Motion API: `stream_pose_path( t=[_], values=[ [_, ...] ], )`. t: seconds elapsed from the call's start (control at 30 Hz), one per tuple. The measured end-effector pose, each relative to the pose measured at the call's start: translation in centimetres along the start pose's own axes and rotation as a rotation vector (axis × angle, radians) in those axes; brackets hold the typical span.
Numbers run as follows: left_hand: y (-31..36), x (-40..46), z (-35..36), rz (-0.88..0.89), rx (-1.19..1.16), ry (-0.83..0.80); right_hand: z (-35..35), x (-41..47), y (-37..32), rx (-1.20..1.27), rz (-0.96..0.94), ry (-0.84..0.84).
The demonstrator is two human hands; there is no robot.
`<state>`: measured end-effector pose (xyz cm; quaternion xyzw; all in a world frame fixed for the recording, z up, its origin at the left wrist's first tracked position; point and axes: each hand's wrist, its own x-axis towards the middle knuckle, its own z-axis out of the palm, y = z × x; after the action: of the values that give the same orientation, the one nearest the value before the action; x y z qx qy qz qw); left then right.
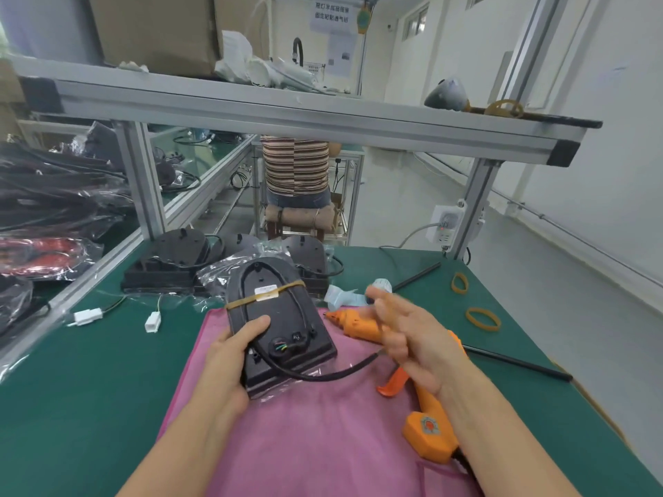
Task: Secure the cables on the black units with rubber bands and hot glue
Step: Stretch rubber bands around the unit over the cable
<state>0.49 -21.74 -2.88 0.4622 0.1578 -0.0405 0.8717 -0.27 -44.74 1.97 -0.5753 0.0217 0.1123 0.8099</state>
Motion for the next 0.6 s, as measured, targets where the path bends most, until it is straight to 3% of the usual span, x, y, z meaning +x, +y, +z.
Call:
stream_pose_path(
  t=[0.1, 0.23, 0.43, 0.6],
  values=[
    [0.2, 0.6, 0.0, 0.003, -0.067, 0.092, 0.8, -2.2, 2.1, -0.301, 0.185, -0.119],
    [0.4, 0.8, 0.3, 0.108, -0.164, 0.18, 1.8, -3.7, 4.6, -0.328, 0.337, -0.303],
    [-0.3, -0.3, 1.0, 0.199, -0.143, 0.152, 3.9, -2.2, 6.0, -0.036, 0.188, 0.11],
    [-0.8, -1.0, 1.6, 0.242, -0.111, 0.107, 4.9, -1.1, 6.6, 0.049, -0.012, 0.309]
  ],
)
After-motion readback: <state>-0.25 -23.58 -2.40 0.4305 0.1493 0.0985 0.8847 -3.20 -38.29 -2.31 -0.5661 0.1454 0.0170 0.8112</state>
